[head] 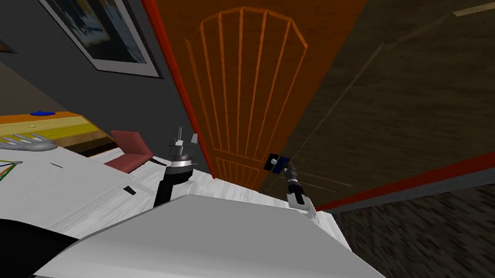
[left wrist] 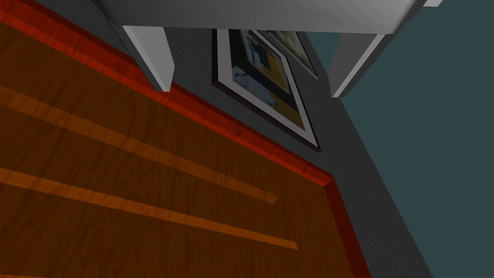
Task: Pull the door open
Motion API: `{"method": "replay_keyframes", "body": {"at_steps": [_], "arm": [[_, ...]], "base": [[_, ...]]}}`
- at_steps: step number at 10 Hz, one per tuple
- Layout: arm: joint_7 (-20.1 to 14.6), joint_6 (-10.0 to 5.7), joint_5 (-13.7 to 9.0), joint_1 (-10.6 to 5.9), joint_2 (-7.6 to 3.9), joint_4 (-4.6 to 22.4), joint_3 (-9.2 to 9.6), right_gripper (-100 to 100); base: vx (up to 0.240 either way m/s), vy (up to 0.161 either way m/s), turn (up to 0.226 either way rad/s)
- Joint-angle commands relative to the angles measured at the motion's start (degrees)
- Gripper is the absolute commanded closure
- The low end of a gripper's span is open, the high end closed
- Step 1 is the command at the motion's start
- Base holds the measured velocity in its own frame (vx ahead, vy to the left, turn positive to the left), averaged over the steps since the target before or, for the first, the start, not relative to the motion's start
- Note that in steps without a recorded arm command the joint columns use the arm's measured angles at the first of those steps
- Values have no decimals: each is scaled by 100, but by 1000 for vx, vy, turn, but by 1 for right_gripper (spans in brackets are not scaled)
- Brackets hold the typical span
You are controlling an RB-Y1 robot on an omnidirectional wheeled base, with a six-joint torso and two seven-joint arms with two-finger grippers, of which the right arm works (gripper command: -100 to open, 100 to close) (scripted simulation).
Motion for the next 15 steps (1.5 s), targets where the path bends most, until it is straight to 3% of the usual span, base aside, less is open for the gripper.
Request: {"method": "replay_keyframes", "body": {"at_steps": [1, 2, 7, 10, 11, 15], "arm": [[0, 0, 0, 0, 0, 0, 0, -100], [0, 0, 0, 0, 0, 0, 0, 100], [0, 0, 0, 0, 0, 0, 0, 100], [-42, 31, -19, 185, -138, 51, -143, 100], [-122, 91, 18, 269, -118, -186, 2, -100], [-293, 52, 143, 334, -60, -456, 387, -100]], "base": [[109, 65, 38], [-13, -8, -38], [-21, -9, 9], [-148, -81, -103], [-206, -9, -75], [-196, 64, 9]]}}
